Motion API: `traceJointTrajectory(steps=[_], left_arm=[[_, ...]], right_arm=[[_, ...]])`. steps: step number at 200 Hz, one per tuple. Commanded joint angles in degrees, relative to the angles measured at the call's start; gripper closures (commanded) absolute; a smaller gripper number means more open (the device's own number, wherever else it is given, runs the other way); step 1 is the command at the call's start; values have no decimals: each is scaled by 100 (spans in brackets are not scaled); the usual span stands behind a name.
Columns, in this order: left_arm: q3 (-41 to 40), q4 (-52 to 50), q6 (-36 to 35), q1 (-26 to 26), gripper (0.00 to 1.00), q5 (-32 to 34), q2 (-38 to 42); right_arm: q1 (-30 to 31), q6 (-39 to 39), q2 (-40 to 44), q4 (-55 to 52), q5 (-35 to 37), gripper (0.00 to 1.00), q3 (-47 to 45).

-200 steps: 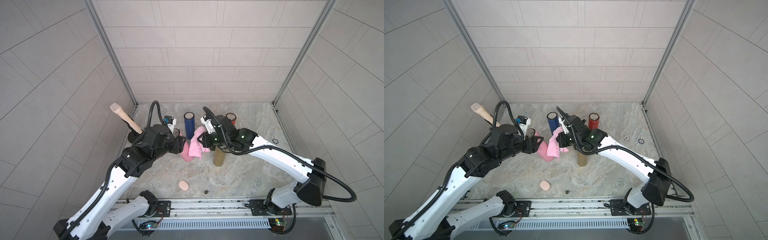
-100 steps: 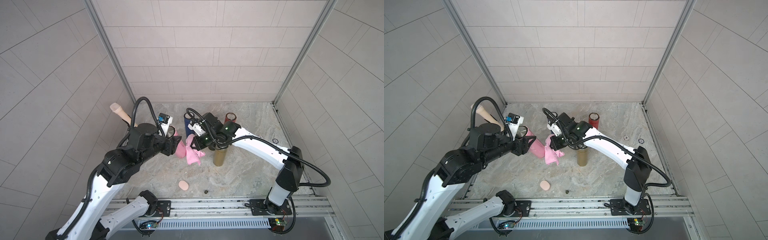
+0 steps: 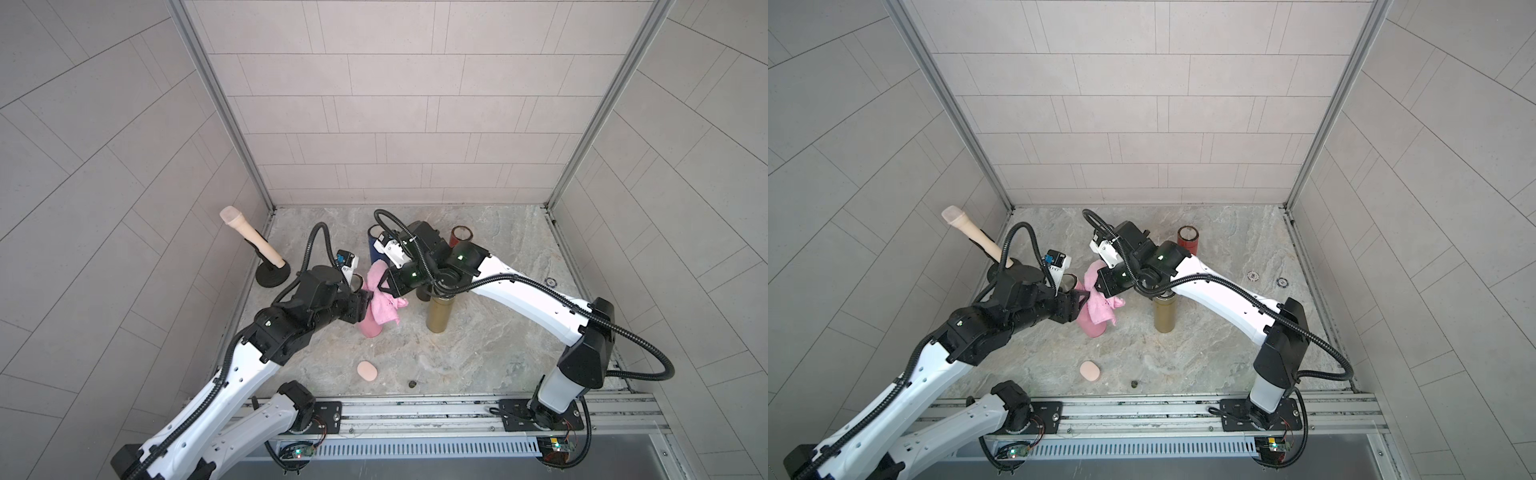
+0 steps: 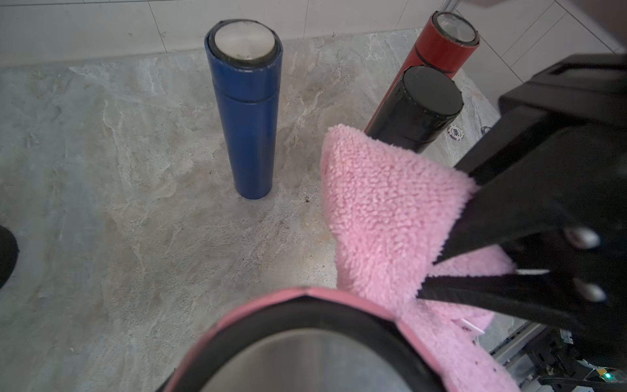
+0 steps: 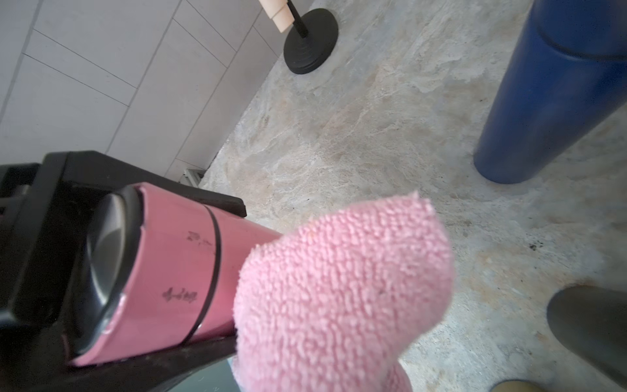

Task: Wipe the surface of the thermos
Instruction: Wipe the dirt from the surface of the thermos.

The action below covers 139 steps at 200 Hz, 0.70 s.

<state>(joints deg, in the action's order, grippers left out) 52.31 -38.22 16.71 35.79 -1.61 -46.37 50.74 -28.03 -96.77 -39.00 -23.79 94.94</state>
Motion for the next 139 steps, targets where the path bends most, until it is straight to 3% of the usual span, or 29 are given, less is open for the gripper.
traceJointTrajectory(steps=[1,70,139], left_arm=[[-257,691,190,25,100,218,298],[-826,1146,14,34,100,633,753],[-1214,1538,143,40,100,649,717]], right_arm=[[228,-86,-83,82,675,100,-25],[363,-147,-846,121,1642,100,-33],[363,-433,-1059,645,1311,100,-138]])
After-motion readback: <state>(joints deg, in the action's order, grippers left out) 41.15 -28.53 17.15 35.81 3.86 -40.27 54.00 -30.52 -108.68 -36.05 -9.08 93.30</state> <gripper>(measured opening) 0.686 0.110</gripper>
